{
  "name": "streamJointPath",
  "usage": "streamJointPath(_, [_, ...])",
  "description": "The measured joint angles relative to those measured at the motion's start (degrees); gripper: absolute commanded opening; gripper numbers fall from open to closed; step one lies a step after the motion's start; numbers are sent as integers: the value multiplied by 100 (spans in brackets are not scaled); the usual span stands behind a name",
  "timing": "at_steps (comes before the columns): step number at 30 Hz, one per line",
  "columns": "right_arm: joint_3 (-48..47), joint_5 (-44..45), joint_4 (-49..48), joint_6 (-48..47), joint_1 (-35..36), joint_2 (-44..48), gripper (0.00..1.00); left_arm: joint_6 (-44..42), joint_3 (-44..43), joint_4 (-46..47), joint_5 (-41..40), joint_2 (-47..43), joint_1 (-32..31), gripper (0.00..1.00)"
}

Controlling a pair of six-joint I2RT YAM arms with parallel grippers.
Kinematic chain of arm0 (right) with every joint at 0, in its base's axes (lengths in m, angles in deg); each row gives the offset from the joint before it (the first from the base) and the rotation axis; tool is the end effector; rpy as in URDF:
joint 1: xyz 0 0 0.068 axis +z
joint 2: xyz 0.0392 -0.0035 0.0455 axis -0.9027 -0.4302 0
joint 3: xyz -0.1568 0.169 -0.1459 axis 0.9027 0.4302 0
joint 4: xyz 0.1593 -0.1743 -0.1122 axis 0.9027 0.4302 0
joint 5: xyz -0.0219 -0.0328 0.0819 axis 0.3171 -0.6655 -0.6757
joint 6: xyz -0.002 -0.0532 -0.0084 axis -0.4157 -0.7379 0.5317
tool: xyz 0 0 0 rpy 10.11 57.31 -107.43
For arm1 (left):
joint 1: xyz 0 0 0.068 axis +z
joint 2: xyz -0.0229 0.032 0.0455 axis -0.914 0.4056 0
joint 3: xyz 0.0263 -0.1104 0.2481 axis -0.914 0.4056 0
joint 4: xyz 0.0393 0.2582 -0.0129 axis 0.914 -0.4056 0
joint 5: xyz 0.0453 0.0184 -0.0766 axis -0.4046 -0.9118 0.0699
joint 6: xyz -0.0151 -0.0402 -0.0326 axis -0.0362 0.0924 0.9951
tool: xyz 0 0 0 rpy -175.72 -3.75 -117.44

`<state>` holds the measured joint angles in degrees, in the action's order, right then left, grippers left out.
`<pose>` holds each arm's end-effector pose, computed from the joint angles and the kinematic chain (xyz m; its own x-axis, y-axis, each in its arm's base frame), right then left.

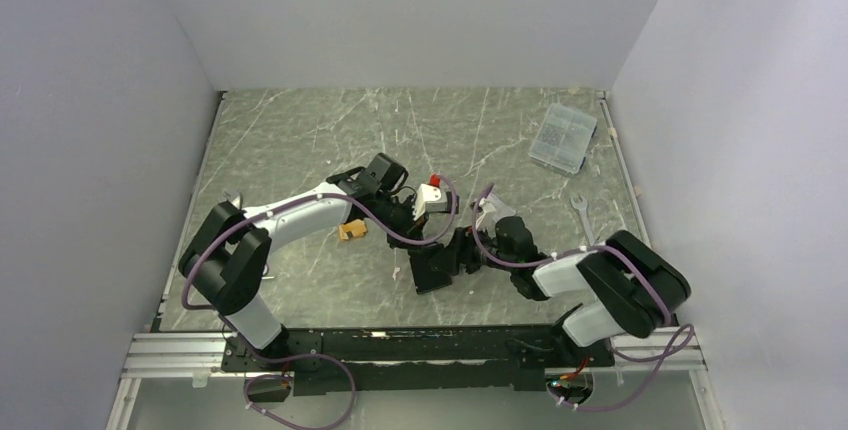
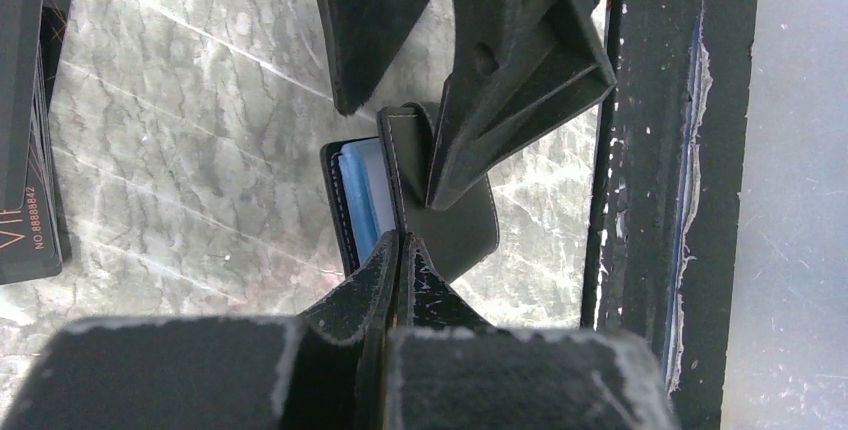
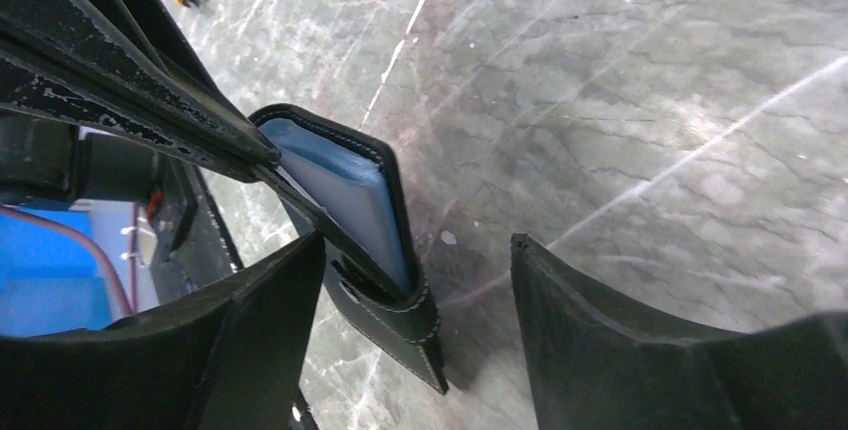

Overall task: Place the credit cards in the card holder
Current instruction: Pick up the card holder from the center of the board.

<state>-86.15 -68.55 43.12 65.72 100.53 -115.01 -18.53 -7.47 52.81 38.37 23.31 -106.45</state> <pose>0.1703 0.1421 0.1232 -0.7581 0.0943 -0.6453 -0.4964 0.5584 0.6647 0.2348 -0.2312 0.2118 -0.3080 0.6256 -0.7167 0.9423 0.0970 -0.3204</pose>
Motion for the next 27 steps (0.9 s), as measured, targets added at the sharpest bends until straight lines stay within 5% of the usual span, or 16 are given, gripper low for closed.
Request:
streamJointPath(7, [96, -608, -1390, 533, 0, -920, 19, 31, -118, -24, -48, 131, 4, 3])
streamJointPath(10, [219, -848, -1825, 824, -11, -1023, 8, 101, -118, -24, -120, 131, 28, 36])
streamJointPath(16, [341, -1005, -1652, 1036, -13, -302, 4, 743, -278, -15, -9, 125, 409, 98])
streamJointPath(22, [116, -695, -219, 748, -28, 1757, 0, 1954, -273, 184, 671, -387, 1370, 99])
streamJointPath(27, [-435, -487, 758, 557, -37, 2476, 0, 2835, -68, 695, 1285, -1047, 1558, 99])
